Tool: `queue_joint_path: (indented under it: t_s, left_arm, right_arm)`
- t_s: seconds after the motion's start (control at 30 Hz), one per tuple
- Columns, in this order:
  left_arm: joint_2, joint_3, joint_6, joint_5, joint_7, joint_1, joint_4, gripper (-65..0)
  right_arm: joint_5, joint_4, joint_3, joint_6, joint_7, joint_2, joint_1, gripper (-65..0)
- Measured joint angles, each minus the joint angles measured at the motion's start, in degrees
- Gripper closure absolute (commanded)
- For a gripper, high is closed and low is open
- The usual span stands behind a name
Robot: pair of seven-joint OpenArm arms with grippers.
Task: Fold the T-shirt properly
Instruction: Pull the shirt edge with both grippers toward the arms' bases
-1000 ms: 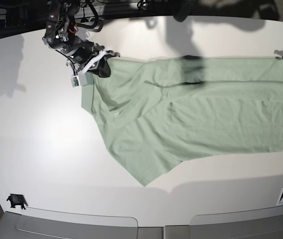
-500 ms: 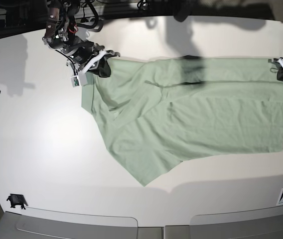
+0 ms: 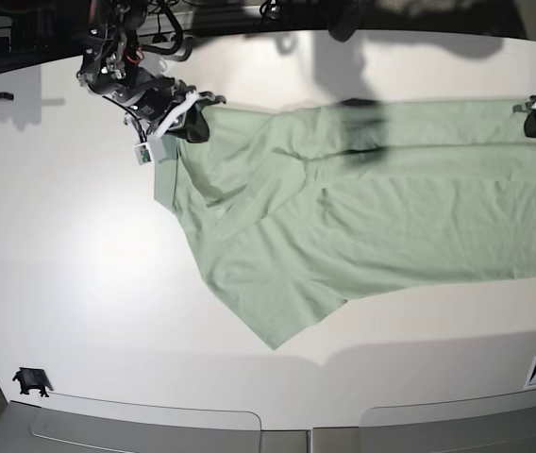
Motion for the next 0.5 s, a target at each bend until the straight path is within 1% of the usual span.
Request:
queue_joint_path:
  t_s: [0.2,0.5]
  left_arm:
    - [-0.31,-0.33,-0.87,-2.23,-2.01,4.70,0.28,0.0]
    - [-0.39,-0.50,-1.22,-3.06,-3.28,10.64,3.30,0.0]
  right_arm:
    - [-0.46,3.85,-0.04,-0.04,-2.69,2.91,-0.31,0.0]
    - [0.04,4.79,-0.02,-0.07,-7.87,3.08,-0.59,0.0]
